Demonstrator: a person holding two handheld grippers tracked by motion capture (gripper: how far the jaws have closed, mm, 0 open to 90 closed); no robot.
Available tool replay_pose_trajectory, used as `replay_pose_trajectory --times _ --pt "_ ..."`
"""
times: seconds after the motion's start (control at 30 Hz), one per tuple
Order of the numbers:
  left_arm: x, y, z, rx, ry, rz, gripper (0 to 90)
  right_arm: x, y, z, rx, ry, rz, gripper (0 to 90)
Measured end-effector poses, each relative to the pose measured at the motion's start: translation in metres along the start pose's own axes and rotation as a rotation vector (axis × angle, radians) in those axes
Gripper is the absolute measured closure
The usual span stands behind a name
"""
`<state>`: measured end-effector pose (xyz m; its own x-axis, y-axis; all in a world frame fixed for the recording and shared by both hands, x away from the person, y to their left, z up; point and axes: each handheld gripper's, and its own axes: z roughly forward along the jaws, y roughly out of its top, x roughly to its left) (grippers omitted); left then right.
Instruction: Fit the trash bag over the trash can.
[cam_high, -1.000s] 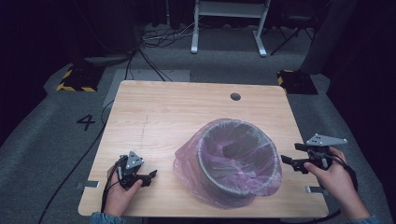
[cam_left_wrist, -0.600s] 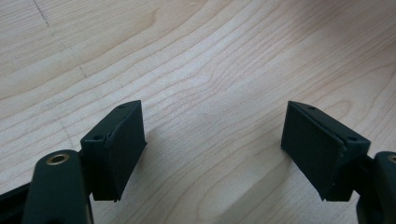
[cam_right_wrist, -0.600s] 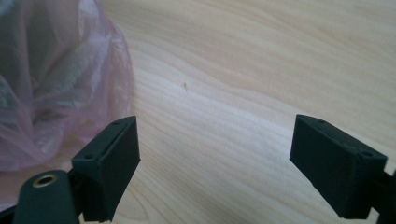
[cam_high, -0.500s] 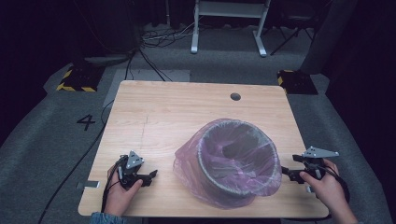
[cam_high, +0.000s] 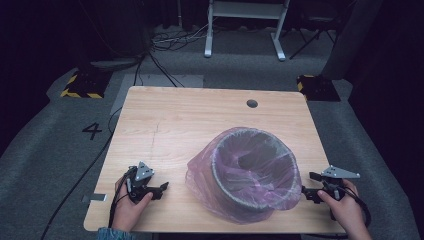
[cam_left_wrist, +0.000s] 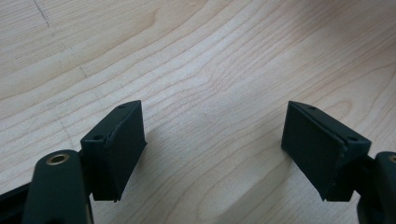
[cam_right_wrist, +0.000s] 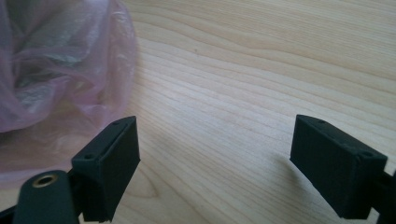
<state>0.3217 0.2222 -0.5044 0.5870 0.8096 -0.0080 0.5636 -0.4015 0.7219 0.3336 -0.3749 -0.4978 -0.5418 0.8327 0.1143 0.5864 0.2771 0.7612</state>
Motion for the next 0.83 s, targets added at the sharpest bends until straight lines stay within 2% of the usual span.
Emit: replay_pose_trajectory --times 0.1,0.3,0.47,0.63,0.7,0.83 --pt "0.000 0.000 0.000 0.000 -0.001 -0.001 21.4 -0.002 -0.004 0.002 -0.008 -0.032 0.006 16.2" --pt "0.000 0.000 0.000 -0.001 0.002 -0.003 21.2 -0.004 -0.003 0.003 0.000 -0.065 0.029 16.3" --pt "0.000 0.001 0.001 0.002 0.009 -0.007 19.5 -0.005 -0.002 0.006 0.041 -0.134 -0.039 14.8" --pt "0.001 0.002 0.003 0.006 0.012 -0.016 16.5 -0.007 0.000 0.009 0.041 -0.158 -0.022 13.4" --pt "0.003 0.002 0.003 0.010 0.015 -0.017 15.0 -0.006 0.001 0.010 0.044 -0.164 -0.016 10.6" --pt "0.007 0.004 0.005 0.009 0.038 -0.045 15.3 -0.008 0.011 0.023 0.071 -0.189 0.010 0.0"
